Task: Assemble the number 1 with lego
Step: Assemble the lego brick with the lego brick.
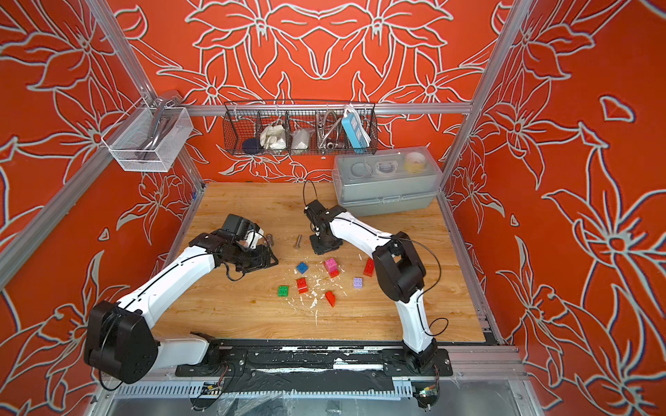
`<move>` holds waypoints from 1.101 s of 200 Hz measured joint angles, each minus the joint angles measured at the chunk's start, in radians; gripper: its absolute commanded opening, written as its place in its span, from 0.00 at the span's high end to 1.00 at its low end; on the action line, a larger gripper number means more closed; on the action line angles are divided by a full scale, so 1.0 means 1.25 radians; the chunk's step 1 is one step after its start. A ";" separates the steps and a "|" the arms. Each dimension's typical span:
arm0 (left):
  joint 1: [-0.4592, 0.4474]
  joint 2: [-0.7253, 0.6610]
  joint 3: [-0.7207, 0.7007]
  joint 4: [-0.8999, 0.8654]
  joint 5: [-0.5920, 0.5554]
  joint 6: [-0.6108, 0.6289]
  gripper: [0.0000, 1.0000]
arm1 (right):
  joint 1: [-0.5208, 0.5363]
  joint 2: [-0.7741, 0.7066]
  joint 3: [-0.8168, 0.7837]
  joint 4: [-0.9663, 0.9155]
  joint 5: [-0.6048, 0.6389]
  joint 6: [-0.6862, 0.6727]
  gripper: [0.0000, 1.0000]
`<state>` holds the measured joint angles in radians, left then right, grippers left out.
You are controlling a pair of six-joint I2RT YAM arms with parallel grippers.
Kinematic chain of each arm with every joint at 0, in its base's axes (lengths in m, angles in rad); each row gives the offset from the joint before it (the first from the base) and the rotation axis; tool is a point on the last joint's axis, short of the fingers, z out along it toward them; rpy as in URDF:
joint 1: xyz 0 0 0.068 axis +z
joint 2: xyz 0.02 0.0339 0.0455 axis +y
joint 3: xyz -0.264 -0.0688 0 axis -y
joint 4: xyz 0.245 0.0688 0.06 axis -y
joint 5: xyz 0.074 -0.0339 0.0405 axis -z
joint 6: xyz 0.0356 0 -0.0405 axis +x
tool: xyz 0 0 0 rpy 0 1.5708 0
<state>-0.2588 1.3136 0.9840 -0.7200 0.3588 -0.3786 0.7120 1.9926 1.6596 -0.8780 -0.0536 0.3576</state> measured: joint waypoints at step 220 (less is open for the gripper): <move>-0.017 0.000 0.000 0.019 0.038 0.001 0.38 | 0.000 -0.200 -0.255 0.062 -0.089 -0.108 0.67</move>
<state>-0.2806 1.3140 0.9836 -0.6960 0.4057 -0.3779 0.7120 1.7428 1.3407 -0.8001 -0.1650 0.2226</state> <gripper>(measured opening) 0.623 0.371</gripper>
